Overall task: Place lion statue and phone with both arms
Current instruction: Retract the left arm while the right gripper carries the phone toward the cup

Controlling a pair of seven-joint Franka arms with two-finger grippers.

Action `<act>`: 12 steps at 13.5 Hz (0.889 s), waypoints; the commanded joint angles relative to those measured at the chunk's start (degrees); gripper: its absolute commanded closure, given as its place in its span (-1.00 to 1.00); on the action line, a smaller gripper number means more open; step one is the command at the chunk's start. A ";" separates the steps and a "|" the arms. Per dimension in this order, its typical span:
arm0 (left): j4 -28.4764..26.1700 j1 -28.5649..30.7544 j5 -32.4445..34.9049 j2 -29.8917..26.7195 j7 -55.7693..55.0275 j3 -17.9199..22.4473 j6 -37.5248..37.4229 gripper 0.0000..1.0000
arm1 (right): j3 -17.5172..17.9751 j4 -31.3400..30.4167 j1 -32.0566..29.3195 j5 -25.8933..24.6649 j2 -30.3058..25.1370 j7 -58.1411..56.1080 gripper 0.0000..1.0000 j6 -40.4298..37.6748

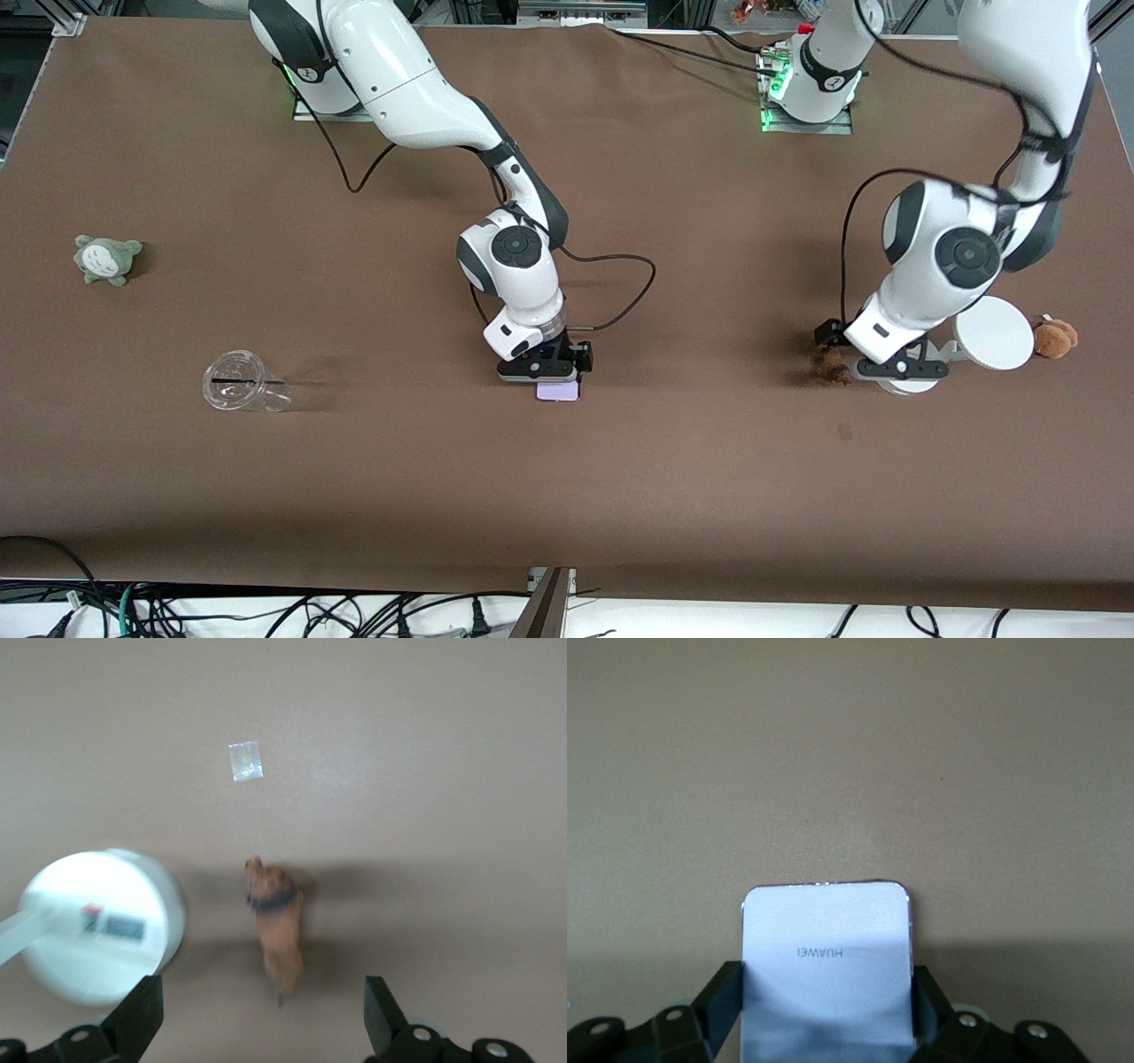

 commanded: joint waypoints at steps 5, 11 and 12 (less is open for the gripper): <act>26.81 -0.16 0.45 -5.97 1.46 -2.73 -33.44 -1.00 | -0.05 1.21 -6.01 0.06 -3.75 -10.14 0.18 -9.62; 38.53 1.42 -6.41 -6.23 1.81 -1.94 -44.46 -1.00 | -0.05 0.60 -16.91 4.63 -8.23 -30.27 0.18 -23.50; 37.92 1.77 -7.02 -6.40 2.86 -1.59 -44.46 -1.00 | -0.14 0.34 -18.50 4.63 -8.84 -31.52 0.18 -25.53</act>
